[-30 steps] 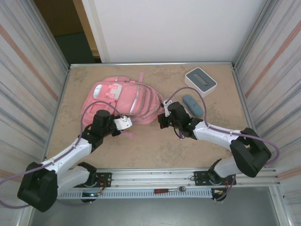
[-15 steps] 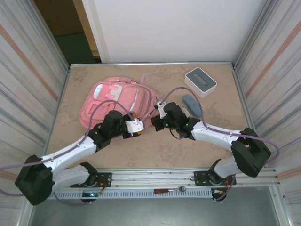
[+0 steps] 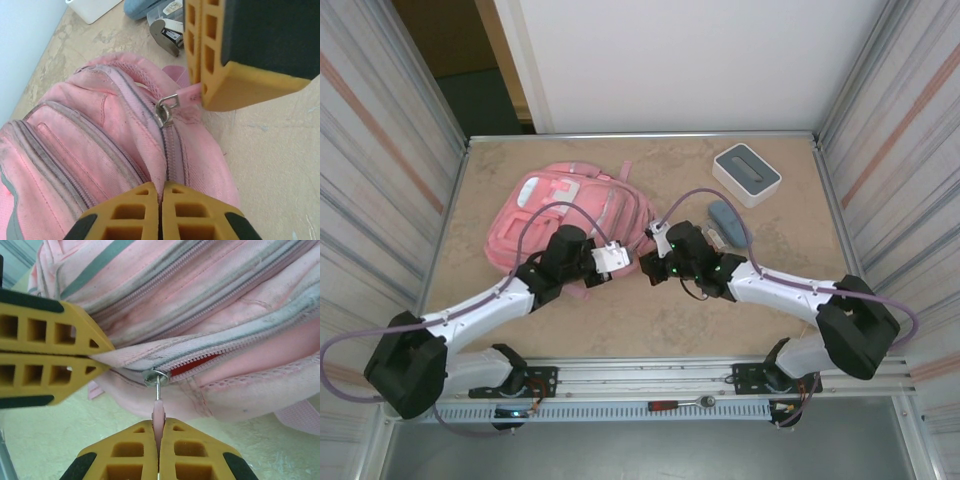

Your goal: Pack the student bag

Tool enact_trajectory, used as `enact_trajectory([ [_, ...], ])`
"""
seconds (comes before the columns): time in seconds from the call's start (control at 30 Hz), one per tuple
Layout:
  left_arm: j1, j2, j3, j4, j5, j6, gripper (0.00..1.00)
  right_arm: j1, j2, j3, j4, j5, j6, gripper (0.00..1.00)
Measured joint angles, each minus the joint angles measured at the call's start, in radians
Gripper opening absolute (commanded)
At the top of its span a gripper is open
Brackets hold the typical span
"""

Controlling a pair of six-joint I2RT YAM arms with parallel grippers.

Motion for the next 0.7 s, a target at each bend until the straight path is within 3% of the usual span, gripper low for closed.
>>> enact_trajectory([
  [0.47,0.099,-0.112,-0.068,-0.067,0.160,0.018,0.02,-0.071,0.008,0.034,-0.110,0.077,0.008,0.00],
  [0.7,0.211,-0.187,-0.109,-0.073,0.190,0.010,0.07,-0.116,0.074,0.099,-0.103,-0.017,0.025,0.00],
])
